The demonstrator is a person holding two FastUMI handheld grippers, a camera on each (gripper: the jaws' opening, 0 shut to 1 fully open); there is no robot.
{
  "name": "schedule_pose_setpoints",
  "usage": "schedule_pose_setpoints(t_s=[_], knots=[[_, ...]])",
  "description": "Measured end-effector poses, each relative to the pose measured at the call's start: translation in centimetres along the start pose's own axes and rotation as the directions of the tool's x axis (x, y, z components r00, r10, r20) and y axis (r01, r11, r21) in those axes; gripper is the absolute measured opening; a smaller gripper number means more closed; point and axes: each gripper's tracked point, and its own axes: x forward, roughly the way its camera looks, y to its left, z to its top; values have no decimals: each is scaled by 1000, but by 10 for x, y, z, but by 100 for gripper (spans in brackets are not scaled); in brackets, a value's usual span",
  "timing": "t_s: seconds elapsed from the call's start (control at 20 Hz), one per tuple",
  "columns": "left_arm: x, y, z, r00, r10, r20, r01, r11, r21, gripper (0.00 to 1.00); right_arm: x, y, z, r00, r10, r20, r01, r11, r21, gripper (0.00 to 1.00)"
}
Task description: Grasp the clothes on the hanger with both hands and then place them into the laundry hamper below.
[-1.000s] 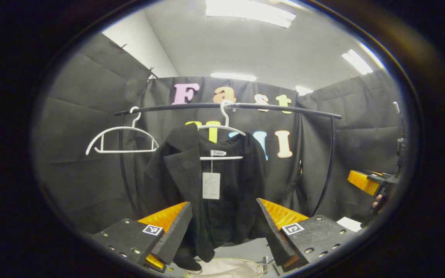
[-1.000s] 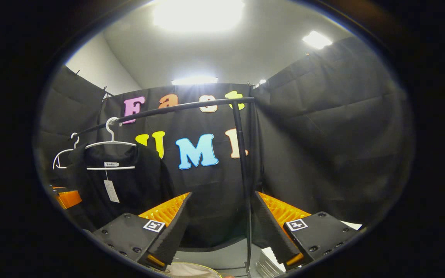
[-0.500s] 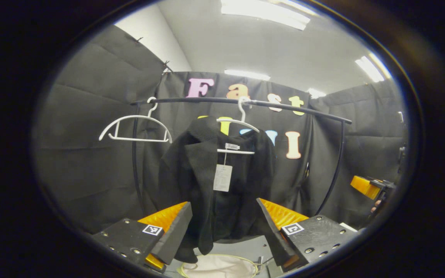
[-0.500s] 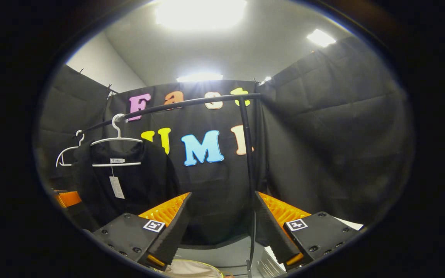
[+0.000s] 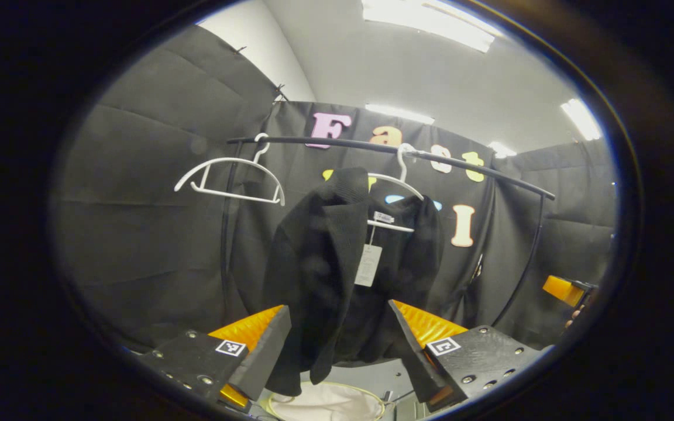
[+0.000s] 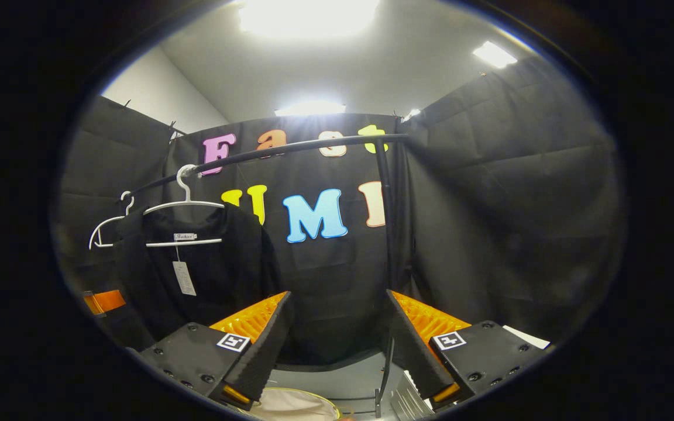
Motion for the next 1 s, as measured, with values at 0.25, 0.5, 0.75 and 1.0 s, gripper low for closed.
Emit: schedule_pose_setpoints(t_s=[0.25,0.5,0.75,1.0], knots=[[-5,20,5,999,33,4,-33,999,-4,95,13,28,6,999,49,-21,-49,999,-4,98],[-7,31,21,999,38,26,-37,999,-21,95,26,69,21,989,146,-21,-145,989,13,98],[0,23,39,997,65,47,-65,998,-10,95,44,92,20,974,223,-30,-224,975,-13,98],[7,8,52,995,87,53,-89,995,34,95,85,124,30,948,320,-2,-319,947,15,98]])
